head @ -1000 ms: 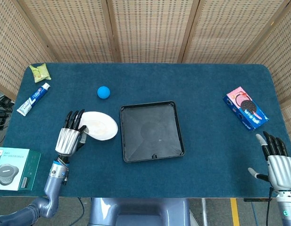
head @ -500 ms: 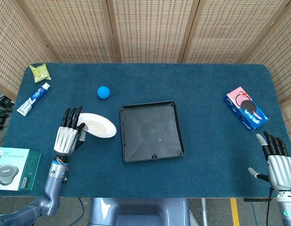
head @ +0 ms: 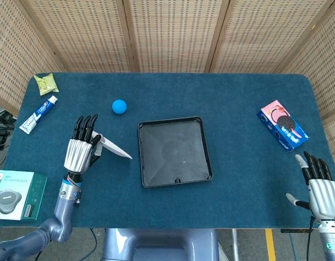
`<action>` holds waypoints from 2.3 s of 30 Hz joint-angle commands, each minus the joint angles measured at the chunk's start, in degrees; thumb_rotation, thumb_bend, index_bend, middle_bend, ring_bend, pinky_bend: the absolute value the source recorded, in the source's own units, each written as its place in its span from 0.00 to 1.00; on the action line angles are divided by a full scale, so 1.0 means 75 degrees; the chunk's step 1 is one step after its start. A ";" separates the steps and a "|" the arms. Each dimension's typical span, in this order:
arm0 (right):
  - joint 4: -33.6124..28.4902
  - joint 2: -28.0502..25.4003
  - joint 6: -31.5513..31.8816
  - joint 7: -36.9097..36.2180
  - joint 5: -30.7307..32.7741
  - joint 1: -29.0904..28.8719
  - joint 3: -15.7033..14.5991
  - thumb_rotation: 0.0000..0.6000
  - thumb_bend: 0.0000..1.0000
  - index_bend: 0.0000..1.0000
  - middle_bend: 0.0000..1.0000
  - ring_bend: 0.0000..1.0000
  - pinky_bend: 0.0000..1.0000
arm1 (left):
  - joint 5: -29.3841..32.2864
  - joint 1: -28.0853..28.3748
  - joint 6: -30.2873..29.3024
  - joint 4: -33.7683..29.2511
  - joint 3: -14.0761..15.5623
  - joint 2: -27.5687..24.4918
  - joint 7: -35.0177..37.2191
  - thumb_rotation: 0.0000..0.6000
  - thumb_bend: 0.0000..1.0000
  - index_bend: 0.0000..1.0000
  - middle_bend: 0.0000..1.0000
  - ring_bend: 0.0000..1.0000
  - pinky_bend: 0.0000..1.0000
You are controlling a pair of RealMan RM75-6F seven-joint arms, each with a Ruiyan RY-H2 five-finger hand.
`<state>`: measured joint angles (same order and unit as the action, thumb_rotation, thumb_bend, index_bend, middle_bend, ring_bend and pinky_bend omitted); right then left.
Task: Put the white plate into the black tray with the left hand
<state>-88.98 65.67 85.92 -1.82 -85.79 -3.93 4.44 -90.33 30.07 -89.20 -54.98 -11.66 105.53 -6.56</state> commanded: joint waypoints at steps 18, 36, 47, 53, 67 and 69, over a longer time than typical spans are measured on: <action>0.0101 0.0012 -0.0037 -0.0045 0.0151 0.0005 0.0065 1.00 0.17 0.08 0.00 0.00 0.00 | -0.0044 0.1047 0.0281 -0.0381 -0.0544 -0.0054 -0.0527 1.00 0.31 0.84 0.00 0.00 0.00; 0.0417 0.0114 -0.0272 -0.0172 0.0537 -0.0042 0.0202 1.00 0.17 0.08 0.00 0.00 0.00 | -0.0236 0.2811 0.1067 0.0508 -0.0898 0.0715 -0.0686 1.00 0.31 0.84 0.00 0.00 0.00; 0.0462 0.0157 -0.0327 -0.0147 0.0550 -0.0050 0.0180 1.00 0.17 0.08 0.00 0.00 0.00 | -0.0271 0.3565 0.1515 0.1505 -0.0702 0.1525 -0.0677 1.00 0.31 0.83 0.00 0.00 0.00; 0.0497 0.0162 -0.0378 -0.0177 0.0610 -0.0056 0.0196 1.00 0.17 0.08 0.00 0.00 0.00 | -0.0203 0.4020 0.1585 0.2192 -0.0780 0.1950 -0.0478 1.00 0.31 0.82 0.00 0.00 0.00; 0.0568 0.0200 -0.0459 -0.0157 0.0654 -0.0068 0.0181 1.00 0.17 0.08 0.00 0.00 0.00 | -0.0205 0.4153 0.1875 0.2936 -0.0273 0.2280 -0.0379 1.00 0.07 0.29 0.00 0.00 0.00; 0.0561 0.0202 -0.0436 -0.0131 0.0637 -0.0061 0.0175 1.00 0.17 0.08 0.00 0.00 0.00 | -0.0218 0.4043 0.1914 0.2898 -0.0142 0.2187 -0.0333 1.00 0.03 0.18 0.00 0.00 0.00</action>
<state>-84.75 67.18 82.61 -2.85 -80.97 -4.40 5.77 -91.84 60.87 -75.06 -33.11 -13.20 122.36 -9.29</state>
